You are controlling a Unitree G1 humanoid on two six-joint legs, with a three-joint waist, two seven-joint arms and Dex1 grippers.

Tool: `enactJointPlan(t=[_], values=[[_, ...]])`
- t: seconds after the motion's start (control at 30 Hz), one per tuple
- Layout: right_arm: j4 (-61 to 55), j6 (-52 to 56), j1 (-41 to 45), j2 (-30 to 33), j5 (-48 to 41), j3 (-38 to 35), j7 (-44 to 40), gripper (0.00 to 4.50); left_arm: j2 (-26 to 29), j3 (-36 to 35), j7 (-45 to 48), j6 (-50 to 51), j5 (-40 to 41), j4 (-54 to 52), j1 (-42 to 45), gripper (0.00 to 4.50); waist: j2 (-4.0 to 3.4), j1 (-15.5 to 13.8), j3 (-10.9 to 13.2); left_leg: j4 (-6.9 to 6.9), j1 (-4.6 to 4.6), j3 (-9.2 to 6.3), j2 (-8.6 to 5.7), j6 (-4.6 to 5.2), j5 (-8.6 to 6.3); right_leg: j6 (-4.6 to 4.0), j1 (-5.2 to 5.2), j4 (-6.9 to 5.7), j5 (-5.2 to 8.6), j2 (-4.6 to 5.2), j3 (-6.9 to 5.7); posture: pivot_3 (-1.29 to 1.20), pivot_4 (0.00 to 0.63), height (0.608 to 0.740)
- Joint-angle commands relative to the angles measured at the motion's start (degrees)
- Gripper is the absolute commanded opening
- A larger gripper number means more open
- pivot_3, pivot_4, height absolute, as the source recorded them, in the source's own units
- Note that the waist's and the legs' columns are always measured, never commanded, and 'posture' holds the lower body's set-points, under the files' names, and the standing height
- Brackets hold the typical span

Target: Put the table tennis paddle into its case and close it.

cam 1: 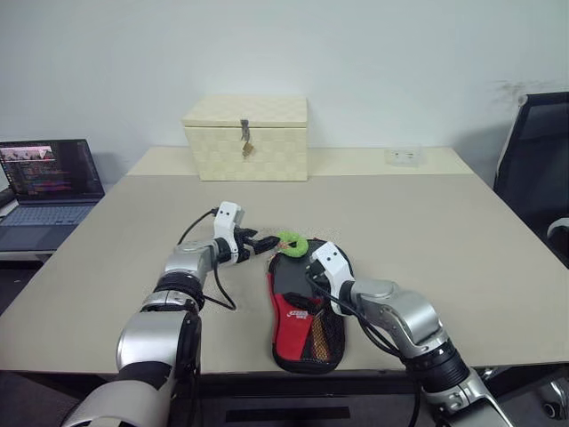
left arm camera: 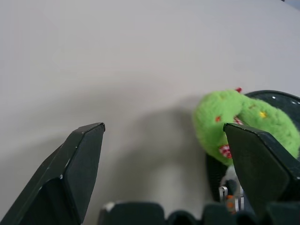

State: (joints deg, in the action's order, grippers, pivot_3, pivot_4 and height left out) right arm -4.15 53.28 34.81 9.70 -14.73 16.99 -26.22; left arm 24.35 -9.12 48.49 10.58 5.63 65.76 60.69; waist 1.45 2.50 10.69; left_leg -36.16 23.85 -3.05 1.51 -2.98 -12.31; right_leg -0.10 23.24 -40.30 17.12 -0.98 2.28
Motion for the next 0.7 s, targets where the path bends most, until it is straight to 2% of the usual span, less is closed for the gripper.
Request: enactJointPlan(t=[0.03,0.2,0.3,0.43,0.7], values=[[-2.55,0.16,-0.03,-0.12,-0.68,-0.85,-0.47,4.50,1.03,-0.60,2.23,2.47,2.59,-8.34,-2.40,4.41,0.00,0.05,0.00,0.00,0.00,-0.02,0.02,0.00,0.00,0.00,0.00,-0.01,0.00,0.01,-0.01,0.00,0.150,0.740],[-2.27,0.06,0.20,0.00,-0.74,-0.73,-0.82,4.50,0.04,1.70,10.19,4.35,5.41,-20.33,-7.33,4.41,0.00,0.03,0.00,-0.05,0.02,-0.04,0.07,-0.01,0.01,0.00,0.00,-0.04,0.00,0.03,-0.01,0.00,0.150,0.740],[-1.70,-0.23,0.50,-0.10,-0.60,-0.68,-0.95,4.50,-0.52,5.39,13.50,-2.35,3.24,-22.15,-7.66,4.41,0.00,-0.12,0.00,-0.08,0.02,-0.05,0.05,-0.02,0.01,0.00,0.00,-0.06,0.00,0.03,0.00,0.00,0.150,0.740],[-1.22,-0.52,0.68,-0.36,-0.34,-0.71,-0.96,4.50,-1.43,10.74,16.11,-9.20,-1.00,-17.10,-5.02,4.41,0.00,-0.30,0.00,-0.11,0.01,0.00,-0.01,-0.01,0.01,0.00,-0.01,-0.09,0.00,0.02,0.01,0.00,0.150,0.740],[-1.10,-0.70,0.51,-1.14,0.18,-1.03,-0.09,4.50,-4.51,15.54,10.55,-19.08,-8.49,0.46,2.30,4.41,0.00,-0.14,0.00,-0.14,0.03,0.02,-0.08,0.02,-0.01,0.01,0.00,-0.10,0.01,-0.06,0.01,0.00,0.150,0.740]])
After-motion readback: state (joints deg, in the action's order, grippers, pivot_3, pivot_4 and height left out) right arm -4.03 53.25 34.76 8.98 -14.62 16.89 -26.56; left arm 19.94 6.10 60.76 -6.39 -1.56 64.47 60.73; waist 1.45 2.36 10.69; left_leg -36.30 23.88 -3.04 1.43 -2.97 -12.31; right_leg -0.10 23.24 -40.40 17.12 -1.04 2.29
